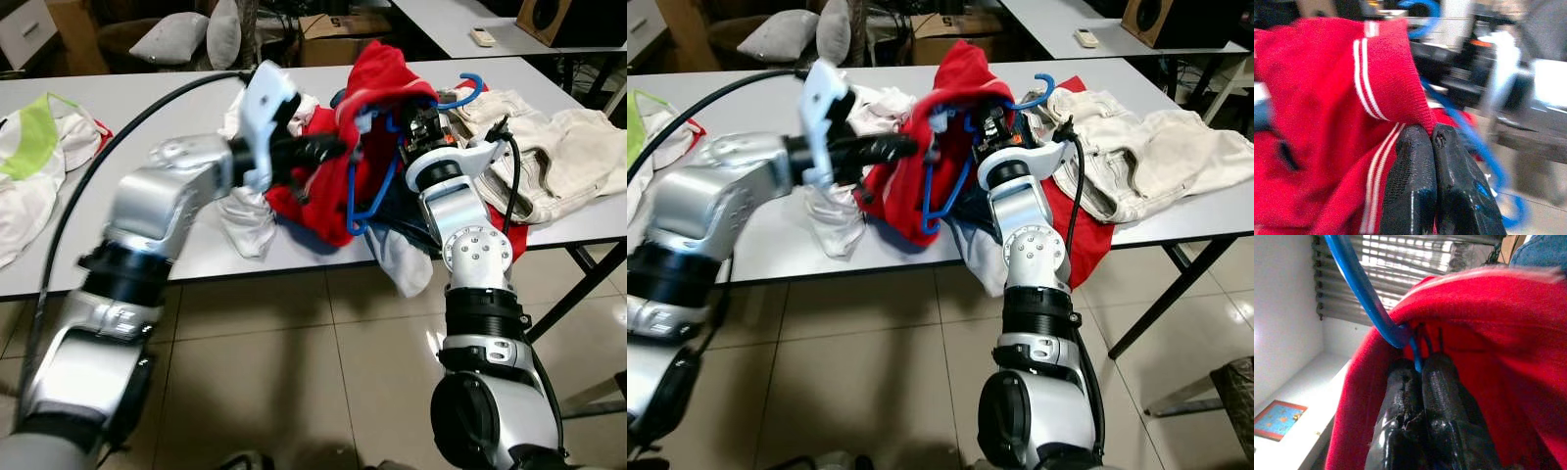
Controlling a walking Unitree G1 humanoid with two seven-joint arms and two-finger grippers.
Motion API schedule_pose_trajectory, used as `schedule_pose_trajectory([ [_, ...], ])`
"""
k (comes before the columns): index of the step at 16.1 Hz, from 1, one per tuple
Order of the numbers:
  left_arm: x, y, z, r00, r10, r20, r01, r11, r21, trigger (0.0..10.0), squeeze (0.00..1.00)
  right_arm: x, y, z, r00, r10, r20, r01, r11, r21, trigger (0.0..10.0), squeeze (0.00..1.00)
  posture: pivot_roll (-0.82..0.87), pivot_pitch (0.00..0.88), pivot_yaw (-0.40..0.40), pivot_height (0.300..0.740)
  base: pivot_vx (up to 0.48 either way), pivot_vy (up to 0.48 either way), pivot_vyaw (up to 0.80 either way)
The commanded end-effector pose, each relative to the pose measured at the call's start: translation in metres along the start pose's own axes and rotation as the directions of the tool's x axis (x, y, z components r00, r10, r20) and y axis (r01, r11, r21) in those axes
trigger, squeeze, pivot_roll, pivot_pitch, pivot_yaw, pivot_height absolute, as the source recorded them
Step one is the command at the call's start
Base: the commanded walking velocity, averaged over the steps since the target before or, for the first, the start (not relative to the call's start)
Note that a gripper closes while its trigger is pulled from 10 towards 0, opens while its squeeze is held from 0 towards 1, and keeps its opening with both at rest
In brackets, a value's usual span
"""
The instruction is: Hang hanger
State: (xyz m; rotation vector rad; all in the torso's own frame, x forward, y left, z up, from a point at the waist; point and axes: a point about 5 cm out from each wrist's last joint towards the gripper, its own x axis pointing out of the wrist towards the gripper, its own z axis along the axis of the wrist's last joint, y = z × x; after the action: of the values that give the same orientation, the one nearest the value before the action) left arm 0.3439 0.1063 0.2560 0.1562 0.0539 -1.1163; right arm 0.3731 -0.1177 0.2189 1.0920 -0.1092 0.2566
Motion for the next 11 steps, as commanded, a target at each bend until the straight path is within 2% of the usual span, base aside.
schedule_pose_trajectory([
  [1,0.001,-0.011,0.006,0.995,-0.095,0.015,0.095,0.995,-0.001,0.0,0.0,0.002,0.001,0.005,0.999,-0.01,0.033,0.01,1.0,0.017,10.0,0.0,-0.08,0.0,0.01,0.74,0.0,0.0,0.0],
  [5,0.003,-0.035,0.012,0.955,-0.27,0.124,0.283,0.953,-0.109,0.0,0.0,0.009,0.0,0.003,0.997,-0.04,0.066,0.036,0.998,0.054,10.0,0.0,-0.08,0.0,0.005,0.74,0.0,0.0,0.0],
  [6,0.001,-0.043,0.013,0.931,-0.328,0.157,0.352,0.923,-0.157,0.0,0.0,0.012,-0.004,0.003,0.993,-0.07,0.095,0.065,0.996,0.059,10.0,0.0,-0.07,0.0,-0.001,0.74,0.0,0.0,0.0],
  [7,0.0,-0.047,0.014,0.921,-0.347,0.176,0.376,0.91,-0.175,0.0,0.0,0.014,-0.005,0.003,0.99,-0.082,0.111,0.074,0.994,0.076,10.0,0.0,-0.07,0.0,-0.001,0.74,0.0,0.0,0.0],
  [11,0.009,-0.051,0.024,0.914,-0.31,0.263,0.377,0.888,-0.263,0.0,0.0,0.023,-0.005,-0.004,0.982,-0.1,0.163,0.081,0.99,0.117,10.0,0.0,-0.04,0.0,-0.017,0.74,0.0,0.0,0.0],
])
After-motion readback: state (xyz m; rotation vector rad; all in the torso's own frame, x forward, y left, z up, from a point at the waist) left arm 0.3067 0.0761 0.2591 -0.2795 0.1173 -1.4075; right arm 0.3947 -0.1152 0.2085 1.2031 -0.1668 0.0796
